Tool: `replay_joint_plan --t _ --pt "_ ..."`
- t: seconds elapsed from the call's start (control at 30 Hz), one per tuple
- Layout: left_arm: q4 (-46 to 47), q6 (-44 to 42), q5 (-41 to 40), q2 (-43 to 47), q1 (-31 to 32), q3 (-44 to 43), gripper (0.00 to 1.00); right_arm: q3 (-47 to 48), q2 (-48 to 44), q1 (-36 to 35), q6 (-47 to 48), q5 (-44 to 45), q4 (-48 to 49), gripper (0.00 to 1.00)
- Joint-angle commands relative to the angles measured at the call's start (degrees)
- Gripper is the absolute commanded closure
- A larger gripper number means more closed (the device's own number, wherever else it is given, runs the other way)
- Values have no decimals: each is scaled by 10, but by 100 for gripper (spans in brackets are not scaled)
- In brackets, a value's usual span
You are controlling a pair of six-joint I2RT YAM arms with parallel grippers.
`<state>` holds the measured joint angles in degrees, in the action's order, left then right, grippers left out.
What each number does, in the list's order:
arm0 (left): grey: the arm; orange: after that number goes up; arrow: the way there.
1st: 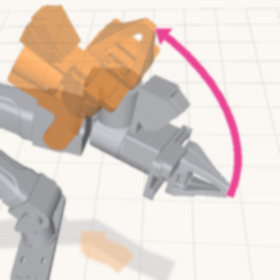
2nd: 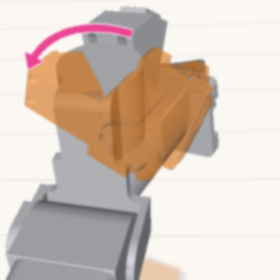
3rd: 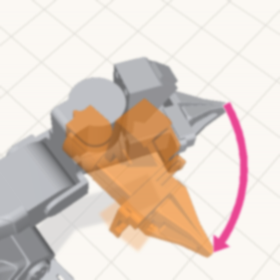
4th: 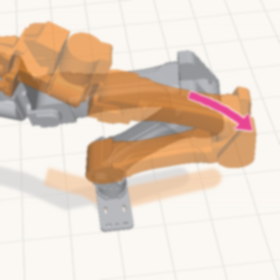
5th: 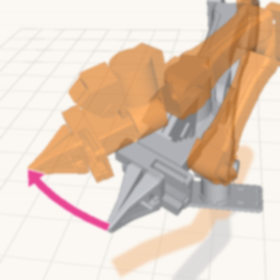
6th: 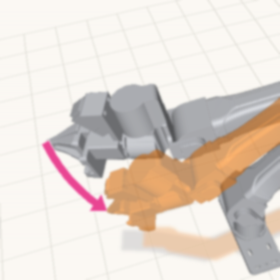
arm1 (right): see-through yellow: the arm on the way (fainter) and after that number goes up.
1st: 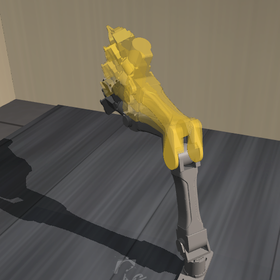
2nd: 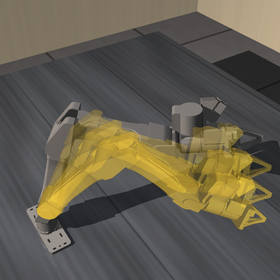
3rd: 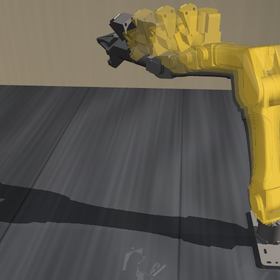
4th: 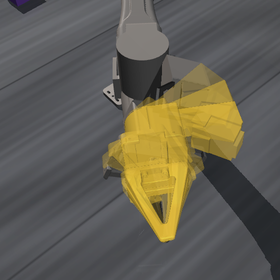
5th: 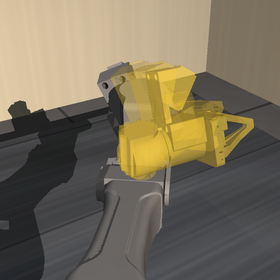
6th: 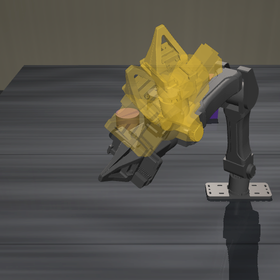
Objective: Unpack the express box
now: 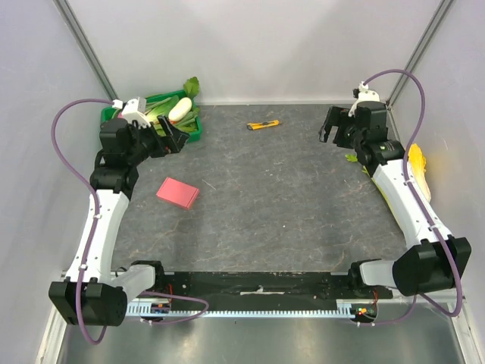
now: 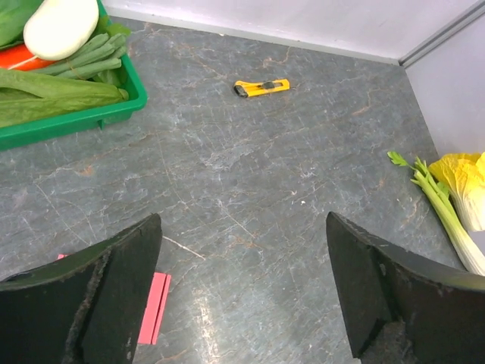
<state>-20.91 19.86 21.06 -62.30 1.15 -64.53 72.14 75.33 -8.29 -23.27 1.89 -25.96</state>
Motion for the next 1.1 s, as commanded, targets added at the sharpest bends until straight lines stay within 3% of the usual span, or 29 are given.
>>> replay_joint_plan --t 0.0,0.2,0.33,0.63,0.8,1.07 --pt "52 22 16 11 0 11 2 13 10 1 -6 -11 0 2" --pt "115 34 97 14 0 27 0 22 40 1 -11 -33 6 2" --pt "115 45 80 2 0 20 0 39 81 -7 -27 -74 35 2" --pt "129 57 157 -54 4 -3 0 140 245 -97 -42 -45 128 15" --pt "157 48 144 -150 51 -37 2 180 293 -113 -49 15 145 19" --pt "172 31 99 -426 155 -257 14 84 218 -108 -22 56 146 20"
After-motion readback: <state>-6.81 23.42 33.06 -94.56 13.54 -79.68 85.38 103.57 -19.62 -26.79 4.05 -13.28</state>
